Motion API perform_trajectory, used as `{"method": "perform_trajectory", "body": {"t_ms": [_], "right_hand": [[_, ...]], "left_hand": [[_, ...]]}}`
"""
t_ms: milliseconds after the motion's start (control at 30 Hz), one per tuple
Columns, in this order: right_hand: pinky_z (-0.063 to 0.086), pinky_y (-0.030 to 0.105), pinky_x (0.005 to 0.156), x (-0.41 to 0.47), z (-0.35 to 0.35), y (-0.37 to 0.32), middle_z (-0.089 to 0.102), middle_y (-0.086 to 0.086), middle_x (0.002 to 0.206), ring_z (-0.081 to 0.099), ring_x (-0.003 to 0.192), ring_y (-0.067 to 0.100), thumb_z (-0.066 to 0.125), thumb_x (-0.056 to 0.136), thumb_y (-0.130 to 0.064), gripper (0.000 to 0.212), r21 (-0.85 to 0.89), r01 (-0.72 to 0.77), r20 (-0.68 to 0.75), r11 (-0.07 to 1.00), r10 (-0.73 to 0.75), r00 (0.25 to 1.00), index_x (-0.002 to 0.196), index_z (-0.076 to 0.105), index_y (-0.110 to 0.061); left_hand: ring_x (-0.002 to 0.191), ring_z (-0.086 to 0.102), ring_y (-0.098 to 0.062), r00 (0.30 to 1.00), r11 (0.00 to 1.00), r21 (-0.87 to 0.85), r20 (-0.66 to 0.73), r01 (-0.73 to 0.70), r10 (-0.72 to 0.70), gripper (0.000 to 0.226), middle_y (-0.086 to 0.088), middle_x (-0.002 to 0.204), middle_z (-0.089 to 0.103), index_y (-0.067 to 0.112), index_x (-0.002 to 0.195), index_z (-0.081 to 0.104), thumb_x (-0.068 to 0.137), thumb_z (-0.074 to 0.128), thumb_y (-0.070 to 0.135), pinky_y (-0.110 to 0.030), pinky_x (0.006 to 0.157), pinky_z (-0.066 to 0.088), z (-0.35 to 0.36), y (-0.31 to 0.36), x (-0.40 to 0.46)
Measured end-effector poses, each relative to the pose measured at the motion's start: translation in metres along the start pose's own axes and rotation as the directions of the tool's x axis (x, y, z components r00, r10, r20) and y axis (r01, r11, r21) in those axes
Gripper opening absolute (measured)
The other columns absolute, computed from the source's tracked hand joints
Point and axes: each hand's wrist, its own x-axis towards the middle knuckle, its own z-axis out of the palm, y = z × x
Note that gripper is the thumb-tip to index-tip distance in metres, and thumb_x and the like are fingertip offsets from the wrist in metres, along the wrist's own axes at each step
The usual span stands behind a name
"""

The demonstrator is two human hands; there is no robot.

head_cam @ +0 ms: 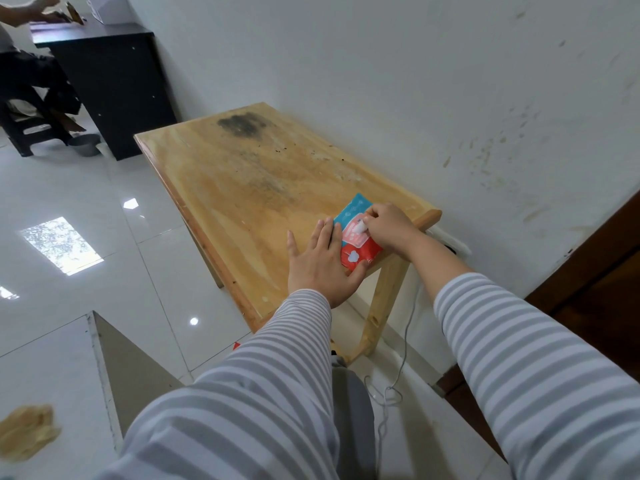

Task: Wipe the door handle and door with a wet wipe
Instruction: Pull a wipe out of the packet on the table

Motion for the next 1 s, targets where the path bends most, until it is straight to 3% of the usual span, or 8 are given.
{"method": "perform_trajectory", "body": {"t_ms": [167,333,467,567,667,800,900,1000], "right_hand": [[0.04,0.029,0.073,0.0,0.0,0.005,0.06,0.006,0.095,0.056,0.09,0.023,0.049,0.094,-0.02,0.012,0.048,0.03,-0.027,0.998,-0.028,0.999,0.088,0.055,-0.012],[0.046,0.032,0.079,-0.001,0.009,0.0,0.064,0.008,0.1,0.058,0.091,0.023,0.056,0.087,-0.021,0.015,-0.167,0.213,-0.062,0.963,-0.225,0.972,0.096,0.065,-0.012],[0.043,0.033,0.08,-0.003,0.013,0.003,0.059,0.011,0.104,0.055,0.095,0.026,0.051,0.088,-0.017,0.016,-0.259,0.215,-0.108,0.942,-0.249,0.962,0.095,0.064,-0.011],[0.041,0.033,0.078,-0.002,0.014,0.002,0.055,0.011,0.098,0.052,0.091,0.026,0.047,0.088,-0.013,0.013,-0.195,0.198,-0.097,0.961,-0.22,0.971,0.086,0.059,-0.009],[0.044,0.038,0.077,-0.001,0.006,0.001,0.059,0.011,0.089,0.053,0.084,0.025,0.043,0.09,-0.012,0.015,0.005,0.093,-0.1,0.996,-0.092,0.991,0.081,0.055,-0.008],[0.041,0.027,0.061,-0.002,0.001,0.005,0.058,0.004,0.085,0.053,0.078,0.019,0.045,0.089,-0.014,0.017,0.243,-0.043,-0.022,0.969,0.05,0.999,0.074,0.052,-0.016],[0.045,0.033,0.071,-0.005,0.004,0.005,0.061,0.004,0.089,0.056,0.085,0.02,0.049,0.09,-0.021,0.013,0.15,0.026,-0.041,0.988,-0.02,0.999,0.079,0.053,-0.015],[0.038,0.028,0.069,-0.007,0.009,0.003,0.059,0.002,0.089,0.052,0.083,0.017,0.055,0.087,-0.024,0.008,0.008,0.138,-0.085,0.99,-0.136,0.987,0.083,0.054,-0.017]], "left_hand": [[0.151,-0.004,-0.014,1.0,1.0,0.009,0.002,-0.001,0.001,0.086,-0.001,0.165,-0.001,0.015,0.157,0.002,0.092,0.016,0.07,-0.061,0.116,-0.006,0.0,0.0,0.001],[0.15,-0.006,-0.013,1.0,1.0,0.004,0.007,0.008,-0.008,0.086,-0.001,0.165,0.0,0.014,0.157,0.003,0.092,0.017,0.069,-0.061,0.116,-0.007,0.001,-0.003,0.0],[0.15,-0.006,-0.013,1.0,1.0,-0.002,0.003,0.008,-0.008,0.087,0.0,0.165,0.0,0.014,0.157,0.003,0.091,0.014,0.071,-0.061,0.116,-0.007,0.001,-0.001,0.001],[0.15,-0.006,-0.013,1.0,1.0,0.001,0.011,0.01,-0.01,0.087,0.001,0.165,-0.001,0.015,0.157,0.003,0.092,0.014,0.07,-0.061,0.116,-0.007,0.0,0.0,0.001],[0.15,-0.006,-0.013,1.0,1.0,0.009,0.017,0.007,-0.007,0.086,0.0,0.165,-0.001,0.015,0.157,0.002,0.092,0.015,0.069,-0.061,0.116,-0.007,-0.001,0.0,0.0],[0.151,-0.005,-0.014,1.0,1.0,0.024,0.024,-0.001,0.0,0.086,-0.001,0.165,0.0,0.015,0.157,0.001,0.092,0.014,0.069,-0.062,0.116,-0.007,-0.002,0.001,-0.001],[0.151,-0.005,-0.015,1.0,1.0,0.028,0.021,0.0,-0.001,0.086,-0.001,0.165,-0.001,0.014,0.157,0.001,0.092,0.014,0.069,-0.062,0.116,-0.006,-0.002,0.001,0.0],[0.151,-0.005,-0.014,1.0,1.0,0.023,0.016,0.003,-0.003,0.086,-0.001,0.165,-0.001,0.014,0.157,0.001,0.092,0.015,0.069,-0.062,0.116,-0.006,-0.001,0.0,0.0]]}}
